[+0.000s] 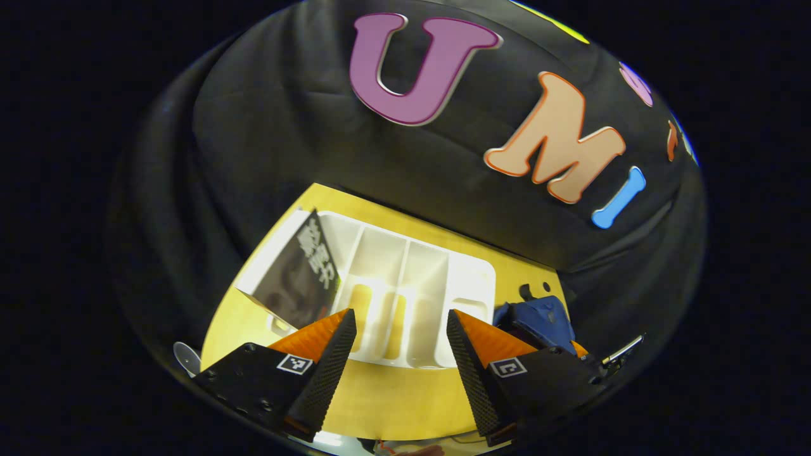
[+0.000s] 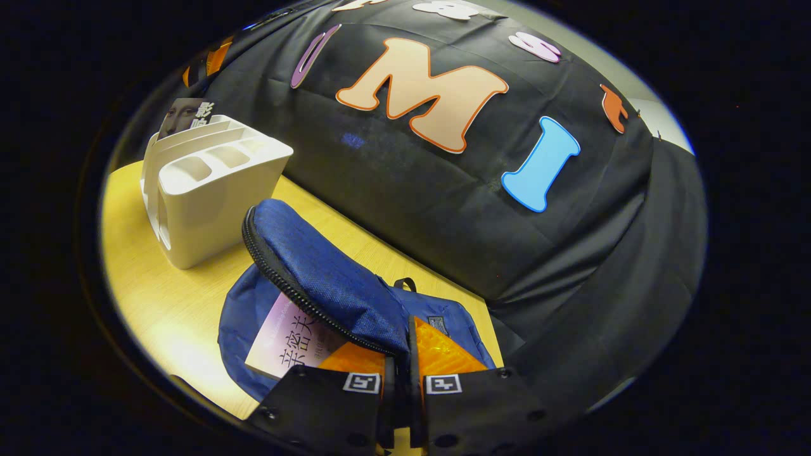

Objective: Open the schoolbag, grab two books from the bookshelf and put them into the schoolbag.

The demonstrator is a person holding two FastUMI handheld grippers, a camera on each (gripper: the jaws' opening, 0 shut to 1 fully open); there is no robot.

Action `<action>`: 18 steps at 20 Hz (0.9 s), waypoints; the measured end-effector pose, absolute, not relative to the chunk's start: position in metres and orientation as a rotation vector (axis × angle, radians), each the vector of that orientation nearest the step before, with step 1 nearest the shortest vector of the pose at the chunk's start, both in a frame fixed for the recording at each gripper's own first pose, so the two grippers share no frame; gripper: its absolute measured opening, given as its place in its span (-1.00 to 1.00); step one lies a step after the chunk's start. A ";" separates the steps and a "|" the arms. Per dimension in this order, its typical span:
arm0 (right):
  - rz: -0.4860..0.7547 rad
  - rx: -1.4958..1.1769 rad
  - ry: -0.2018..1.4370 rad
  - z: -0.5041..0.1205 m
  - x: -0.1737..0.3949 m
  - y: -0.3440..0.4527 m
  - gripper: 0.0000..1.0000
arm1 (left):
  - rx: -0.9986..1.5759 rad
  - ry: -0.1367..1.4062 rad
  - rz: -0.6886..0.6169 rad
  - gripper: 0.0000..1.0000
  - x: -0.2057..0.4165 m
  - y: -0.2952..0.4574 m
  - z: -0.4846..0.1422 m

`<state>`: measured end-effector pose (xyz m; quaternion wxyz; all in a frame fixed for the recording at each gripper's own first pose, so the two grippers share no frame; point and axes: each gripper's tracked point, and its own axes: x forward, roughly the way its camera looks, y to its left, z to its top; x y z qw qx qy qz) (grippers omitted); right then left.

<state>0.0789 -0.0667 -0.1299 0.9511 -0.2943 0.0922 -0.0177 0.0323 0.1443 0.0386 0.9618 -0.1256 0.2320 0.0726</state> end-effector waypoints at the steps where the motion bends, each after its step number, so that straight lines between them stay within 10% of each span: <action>1: -0.039 -0.598 0.191 -0.131 0.079 -0.066 -0.75 | -0.239 0.459 0.176 0.80 0.035 0.163 0.044; 18: -0.113 -0.604 0.237 -0.140 0.080 -0.063 -0.75 | -0.274 0.704 0.162 0.59 0.101 0.242 -0.024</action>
